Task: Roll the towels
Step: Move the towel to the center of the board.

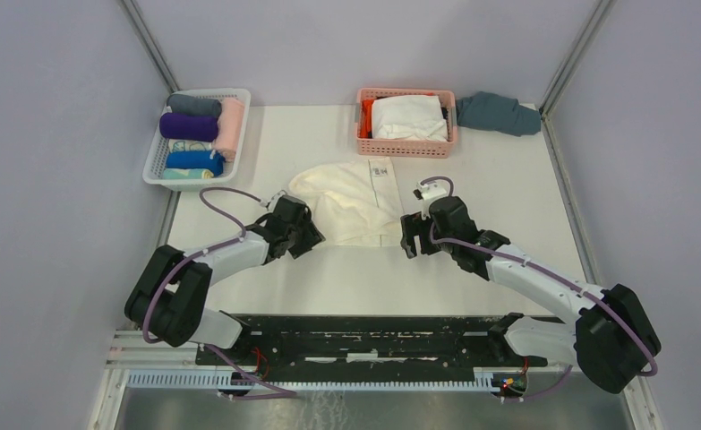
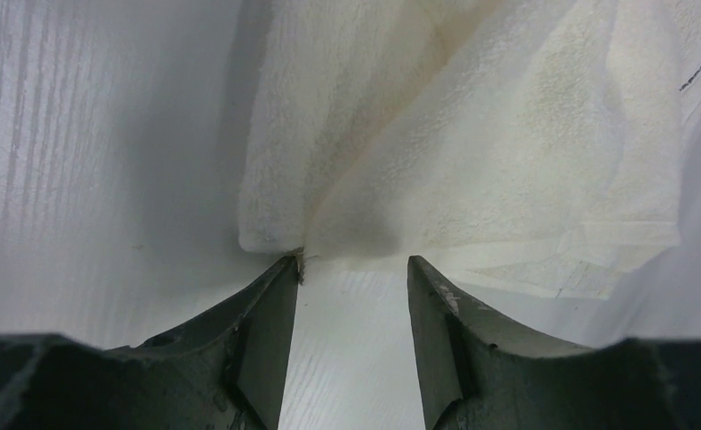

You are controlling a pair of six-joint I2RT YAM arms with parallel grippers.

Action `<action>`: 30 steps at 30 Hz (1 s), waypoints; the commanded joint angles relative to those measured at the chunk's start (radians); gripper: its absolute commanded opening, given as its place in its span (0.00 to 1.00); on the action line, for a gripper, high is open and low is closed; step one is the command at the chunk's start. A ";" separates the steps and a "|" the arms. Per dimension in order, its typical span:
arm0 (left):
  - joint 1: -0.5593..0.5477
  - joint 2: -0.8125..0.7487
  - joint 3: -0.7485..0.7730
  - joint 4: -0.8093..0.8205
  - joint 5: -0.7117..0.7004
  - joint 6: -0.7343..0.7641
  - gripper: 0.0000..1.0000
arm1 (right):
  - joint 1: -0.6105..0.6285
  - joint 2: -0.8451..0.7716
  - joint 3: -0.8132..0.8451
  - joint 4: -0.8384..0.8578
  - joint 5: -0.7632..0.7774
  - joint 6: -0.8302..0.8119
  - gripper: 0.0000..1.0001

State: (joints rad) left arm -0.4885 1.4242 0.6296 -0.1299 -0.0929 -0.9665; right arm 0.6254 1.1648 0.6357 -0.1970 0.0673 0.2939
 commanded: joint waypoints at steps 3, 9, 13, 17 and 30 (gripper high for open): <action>0.001 -0.051 -0.010 0.060 0.017 -0.011 0.55 | -0.002 -0.004 0.045 0.028 -0.004 -0.015 0.84; 0.002 -0.038 -0.007 0.135 0.048 -0.003 0.53 | -0.001 -0.023 0.028 0.025 -0.003 -0.015 0.84; 0.002 -0.035 -0.003 0.181 0.071 0.002 0.51 | -0.002 -0.034 0.022 0.025 0.002 -0.015 0.84; -0.001 -0.045 -0.009 0.210 0.081 -0.003 0.49 | -0.001 -0.030 0.023 0.028 -0.003 -0.013 0.84; 0.000 -0.011 -0.032 0.072 -0.010 -0.011 0.50 | -0.002 -0.012 0.020 0.045 -0.021 -0.005 0.84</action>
State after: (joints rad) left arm -0.4885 1.4044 0.6064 -0.0502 -0.0711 -0.9668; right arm 0.6254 1.1576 0.6411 -0.1963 0.0544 0.2905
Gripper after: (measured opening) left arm 0.506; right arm 0.844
